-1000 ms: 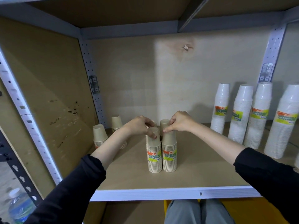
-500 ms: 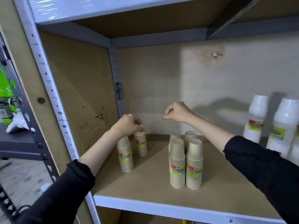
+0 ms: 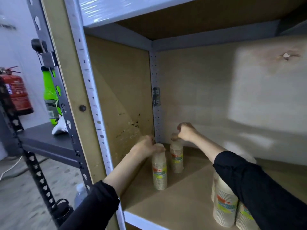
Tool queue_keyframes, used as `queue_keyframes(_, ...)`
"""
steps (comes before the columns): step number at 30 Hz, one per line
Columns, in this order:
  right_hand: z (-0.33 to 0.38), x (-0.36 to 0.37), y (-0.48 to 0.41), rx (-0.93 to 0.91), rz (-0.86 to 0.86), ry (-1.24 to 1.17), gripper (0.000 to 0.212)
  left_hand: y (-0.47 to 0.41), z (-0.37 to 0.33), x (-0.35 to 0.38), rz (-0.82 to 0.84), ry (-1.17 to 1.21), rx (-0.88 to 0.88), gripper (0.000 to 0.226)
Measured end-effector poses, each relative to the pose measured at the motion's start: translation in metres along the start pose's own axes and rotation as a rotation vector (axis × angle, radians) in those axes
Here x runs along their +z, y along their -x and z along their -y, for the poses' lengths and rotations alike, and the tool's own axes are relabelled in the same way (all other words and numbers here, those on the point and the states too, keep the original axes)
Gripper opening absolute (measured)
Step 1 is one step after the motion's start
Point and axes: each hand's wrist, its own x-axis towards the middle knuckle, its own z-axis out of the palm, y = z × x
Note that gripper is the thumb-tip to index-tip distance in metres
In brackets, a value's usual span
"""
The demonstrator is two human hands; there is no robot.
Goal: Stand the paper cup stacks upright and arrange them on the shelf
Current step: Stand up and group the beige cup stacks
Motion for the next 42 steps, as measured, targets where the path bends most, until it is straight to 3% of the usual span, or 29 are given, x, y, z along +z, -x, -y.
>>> queue_keyframes(8, 0.004, 0.018, -0.009, 0.060, 0.030, -0.061, 0.038, -0.008, 0.004, 0.010, -0.013, 0.017, 0.007, 0.035)
queue_keyframes(14, 0.002, 0.003, 0.011, 0.027, 0.034, -0.034, 0.042, 0.004, 0.002, 0.001, -0.070, 0.011, 0.044, 0.036)
queue_keyframes(22, 0.001, -0.024, 0.080, -0.048, 0.044, -0.045, 0.032, 0.048, -0.007, -0.017, -0.148, -0.026, 0.134, 0.039)
queue_keyframes(36, -0.024, -0.059, 0.180, 0.015, 0.048, 0.051, 0.044, 0.107, -0.049, -0.001, 0.022, -0.062, 0.355, 0.025)
queue_keyframes(42, -0.047, -0.079, 0.205, 0.086, 0.049, 0.023, 0.025, 0.116, -0.075, 0.022, 0.085, -0.008, 0.436, 0.022)
